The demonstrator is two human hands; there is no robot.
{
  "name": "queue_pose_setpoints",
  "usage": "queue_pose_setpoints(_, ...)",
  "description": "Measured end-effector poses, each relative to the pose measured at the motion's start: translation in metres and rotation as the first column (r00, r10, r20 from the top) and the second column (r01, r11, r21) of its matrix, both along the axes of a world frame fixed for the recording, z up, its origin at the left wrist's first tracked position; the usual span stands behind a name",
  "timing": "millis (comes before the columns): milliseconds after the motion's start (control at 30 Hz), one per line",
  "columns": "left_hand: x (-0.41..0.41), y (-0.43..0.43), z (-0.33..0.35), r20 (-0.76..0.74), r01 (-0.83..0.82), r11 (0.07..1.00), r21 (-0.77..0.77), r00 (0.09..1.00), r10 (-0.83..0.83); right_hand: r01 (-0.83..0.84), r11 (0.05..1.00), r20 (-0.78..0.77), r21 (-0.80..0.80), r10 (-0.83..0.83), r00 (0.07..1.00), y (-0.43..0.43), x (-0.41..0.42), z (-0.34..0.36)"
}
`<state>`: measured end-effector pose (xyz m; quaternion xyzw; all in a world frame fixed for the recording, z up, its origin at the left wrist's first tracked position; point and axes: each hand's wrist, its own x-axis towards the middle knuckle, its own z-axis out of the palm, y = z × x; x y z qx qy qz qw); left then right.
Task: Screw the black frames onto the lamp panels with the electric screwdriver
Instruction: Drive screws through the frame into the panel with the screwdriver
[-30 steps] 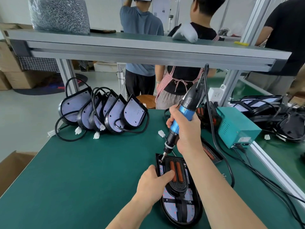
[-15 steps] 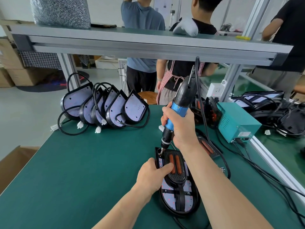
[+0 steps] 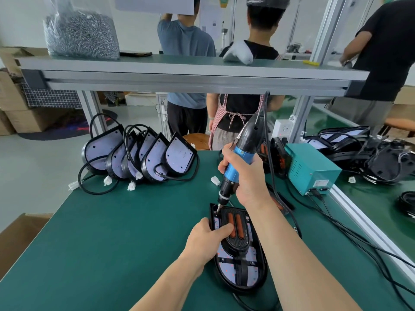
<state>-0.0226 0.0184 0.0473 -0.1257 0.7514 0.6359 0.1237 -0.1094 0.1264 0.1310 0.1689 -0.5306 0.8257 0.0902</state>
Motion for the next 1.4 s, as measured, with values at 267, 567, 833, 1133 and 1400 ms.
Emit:
queue_pose_setpoints(267, 0.000, -0.003, 0.001, 0.026, 0.010, 1.000, 0.010, 1.000, -0.011, 0.022, 0.992, -0.030, -0.124, -0.026, 0.999, 0.022, -0.002, 0.032)
queue_pose_setpoints(567, -0.003, -0.005, -0.005, 0.001, 0.006, 0.999, 0.034, 1.000, -0.006, 0.231, 0.913, 0.242, -0.336, -0.154, 0.958, 0.102, 0.013, 0.016)
queue_pose_setpoints(833, -0.005, -0.003, -0.006, -0.022, 0.026, 0.998, 0.065, 0.999, -0.025, 0.584, 0.707, 0.597, -0.398, -0.283, 0.751, 0.187, 0.045, -0.049)
queue_pose_setpoints(1133, -0.009, -0.002, -0.005, -0.014, -0.012, 0.999, 0.051, 1.000, 0.012, 0.764, 0.642, 0.640, 0.062, -0.613, 0.463, 0.193, 0.050, -0.102)
queue_pose_setpoints(1400, -0.007, -0.007, -0.012, -0.084, -0.043, 0.998, -0.047, 0.996, 0.039, 0.655, 0.359, 0.231, 0.665, -0.933, 0.277, 0.176, 0.044, -0.117)
